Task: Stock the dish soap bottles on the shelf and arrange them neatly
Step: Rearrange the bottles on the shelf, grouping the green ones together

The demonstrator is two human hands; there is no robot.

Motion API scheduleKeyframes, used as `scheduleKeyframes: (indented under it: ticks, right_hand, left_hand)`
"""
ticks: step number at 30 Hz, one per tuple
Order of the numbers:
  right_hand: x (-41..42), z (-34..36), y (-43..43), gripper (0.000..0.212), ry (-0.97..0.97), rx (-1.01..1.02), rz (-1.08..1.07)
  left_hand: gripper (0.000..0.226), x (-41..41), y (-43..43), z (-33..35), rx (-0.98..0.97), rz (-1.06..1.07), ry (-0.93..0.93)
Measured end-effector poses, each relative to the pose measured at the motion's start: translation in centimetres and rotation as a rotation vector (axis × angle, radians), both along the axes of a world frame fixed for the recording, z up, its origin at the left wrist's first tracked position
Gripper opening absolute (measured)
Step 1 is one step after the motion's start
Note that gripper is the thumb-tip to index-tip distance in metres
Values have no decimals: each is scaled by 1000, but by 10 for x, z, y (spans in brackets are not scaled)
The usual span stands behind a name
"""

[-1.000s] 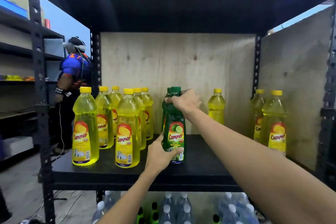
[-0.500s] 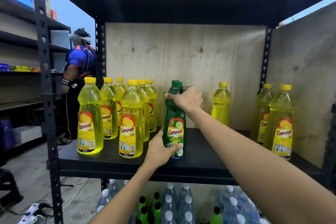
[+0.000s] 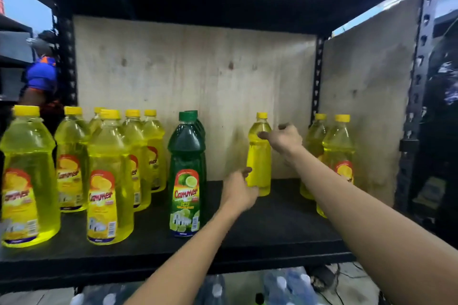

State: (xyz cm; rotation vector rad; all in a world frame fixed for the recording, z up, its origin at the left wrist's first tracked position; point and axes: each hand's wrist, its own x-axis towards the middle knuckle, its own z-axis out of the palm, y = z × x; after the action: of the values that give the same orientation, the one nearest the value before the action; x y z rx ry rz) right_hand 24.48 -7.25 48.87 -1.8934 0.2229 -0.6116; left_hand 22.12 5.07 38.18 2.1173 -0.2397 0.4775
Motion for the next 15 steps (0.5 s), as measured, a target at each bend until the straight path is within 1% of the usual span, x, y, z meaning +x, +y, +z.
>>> scheduleKeyframes:
  ticks: [1,2,3,4,5,6,7,8,10,12,15]
  right_hand:
    - [11,-4,0,84,-1,-2,6]
    - [22,-7,2,87,-11,1,16]
    - [31,-8,6,91,-33,-1,26]
    - [43,-9,11,95,-57,-2,25]
    - [53,-9,17,99,-75,-11,12]
    - [63,-8,22,101,-80,-33,-16]
    - [71,-6,27,102,-73,-70,-51]
    - [77,-4,30,102,-58,-118,-92]
    - [84,-3,32,99,-38,-197,-169]
    - [92,-8,30,93,-73,-254,-209]
    - [102,-15,20,84,-148,-305,-167]
  left_hand:
    - [42,18,-6,-2,-29,17,80]
    - [36,34,-12,-3,-29,36,118]
    - [32,48,-14,-4,-10,65,130]
    - [33,62,-16,-5,20,92,135]
    - [43,76,-18,-6,55,119,139]
    - [59,91,-19,-7,80,133,148]
    - [74,103,-21,-8,88,125,154]
    - [82,113,-23,-8,72,96,152]
    - [86,127,-28,-13,5,22,140]
    - [88,133,-30,-20,-67,-10,144]
    - [86,139,-30,-26,-136,4,110]
